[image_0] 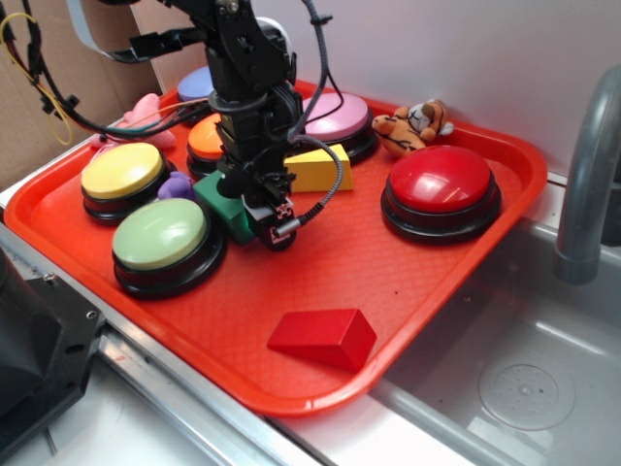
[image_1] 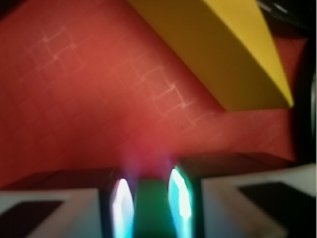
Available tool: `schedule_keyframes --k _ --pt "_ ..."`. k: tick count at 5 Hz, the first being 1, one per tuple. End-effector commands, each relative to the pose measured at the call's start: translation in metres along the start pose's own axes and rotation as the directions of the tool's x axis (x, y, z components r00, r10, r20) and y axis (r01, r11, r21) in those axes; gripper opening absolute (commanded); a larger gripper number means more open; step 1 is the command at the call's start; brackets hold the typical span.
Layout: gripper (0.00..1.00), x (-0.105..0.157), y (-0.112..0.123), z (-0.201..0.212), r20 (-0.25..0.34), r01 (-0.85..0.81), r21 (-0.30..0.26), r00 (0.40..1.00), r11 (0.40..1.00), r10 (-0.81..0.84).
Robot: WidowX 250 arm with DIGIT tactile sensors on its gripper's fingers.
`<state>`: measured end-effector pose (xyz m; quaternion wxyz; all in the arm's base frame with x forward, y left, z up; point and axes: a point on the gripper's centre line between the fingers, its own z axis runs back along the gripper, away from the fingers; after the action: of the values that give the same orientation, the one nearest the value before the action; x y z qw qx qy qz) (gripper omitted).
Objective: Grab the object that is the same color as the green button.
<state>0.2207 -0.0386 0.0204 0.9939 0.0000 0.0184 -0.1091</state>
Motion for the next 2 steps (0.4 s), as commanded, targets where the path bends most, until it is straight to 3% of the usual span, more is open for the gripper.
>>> schedule_keyframes --k 1,2 --pt "0.00 0.006 0.022 0.076 0.079 -0.131 0.018 0.989 0.991 0.129" --pt "0.00 -0.013 0.037 0.123 0.096 -0.194 0.024 0.977 0.981 0.191"
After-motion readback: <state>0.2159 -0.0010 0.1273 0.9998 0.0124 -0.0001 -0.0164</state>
